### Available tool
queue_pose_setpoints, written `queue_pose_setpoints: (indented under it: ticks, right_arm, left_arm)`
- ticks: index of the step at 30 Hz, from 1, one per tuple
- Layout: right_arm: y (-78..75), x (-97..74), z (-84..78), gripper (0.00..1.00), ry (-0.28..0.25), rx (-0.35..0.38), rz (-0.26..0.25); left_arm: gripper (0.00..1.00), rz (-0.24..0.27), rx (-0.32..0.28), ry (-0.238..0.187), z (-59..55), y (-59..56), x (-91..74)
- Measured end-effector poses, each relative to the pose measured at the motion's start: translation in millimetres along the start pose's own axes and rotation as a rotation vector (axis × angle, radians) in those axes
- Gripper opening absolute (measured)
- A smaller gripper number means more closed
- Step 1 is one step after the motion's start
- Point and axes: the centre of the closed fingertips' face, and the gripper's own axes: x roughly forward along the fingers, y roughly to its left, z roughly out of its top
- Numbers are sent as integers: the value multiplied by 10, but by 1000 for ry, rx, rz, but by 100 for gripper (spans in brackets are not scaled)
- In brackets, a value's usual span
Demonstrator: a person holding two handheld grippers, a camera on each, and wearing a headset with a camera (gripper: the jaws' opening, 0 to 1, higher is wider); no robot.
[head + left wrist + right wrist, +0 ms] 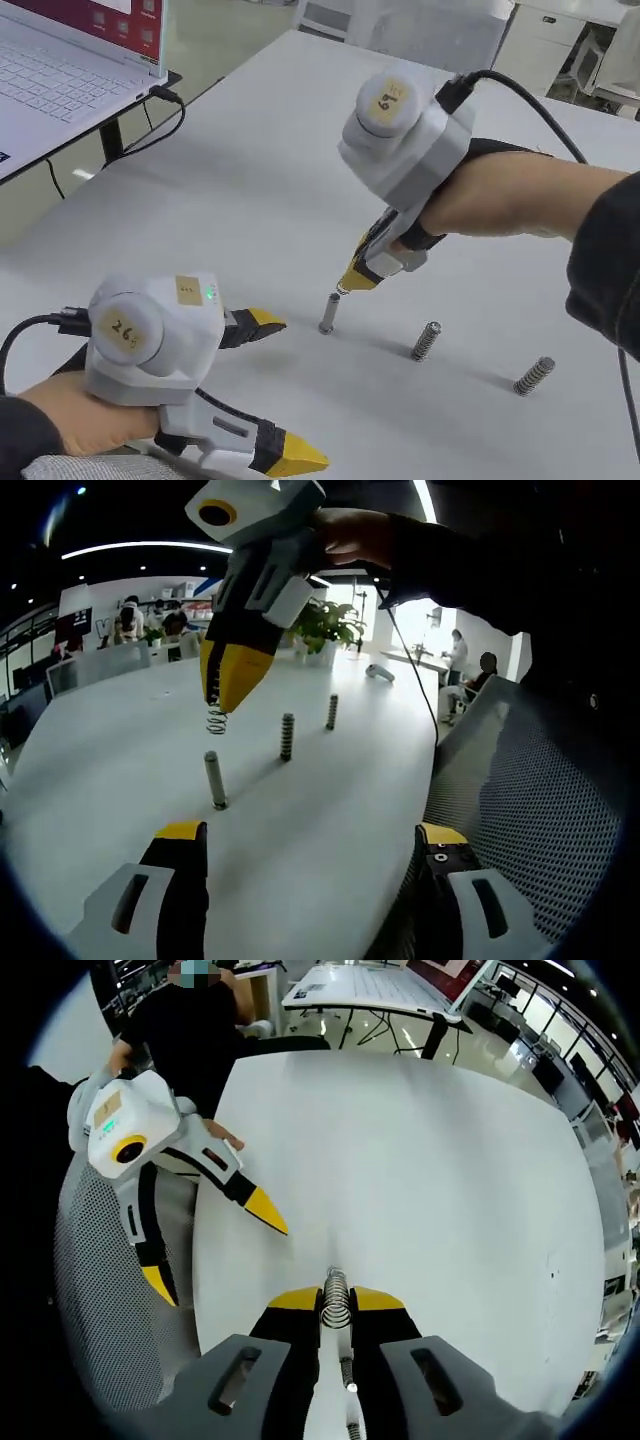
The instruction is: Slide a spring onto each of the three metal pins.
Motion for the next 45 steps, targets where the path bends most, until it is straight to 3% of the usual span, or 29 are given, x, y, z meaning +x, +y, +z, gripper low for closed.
queue_pose_setpoints:
  ticks: [29, 45]
  right_arm:
    - [-36, 285, -48, 9, 66, 0, 49]
    - [-67, 471, -205, 9, 152, -4, 47]
  left_arm:
    - [78, 12, 5, -4, 14, 30, -8]
    - [76, 17, 6, -6, 4, 46, -13]
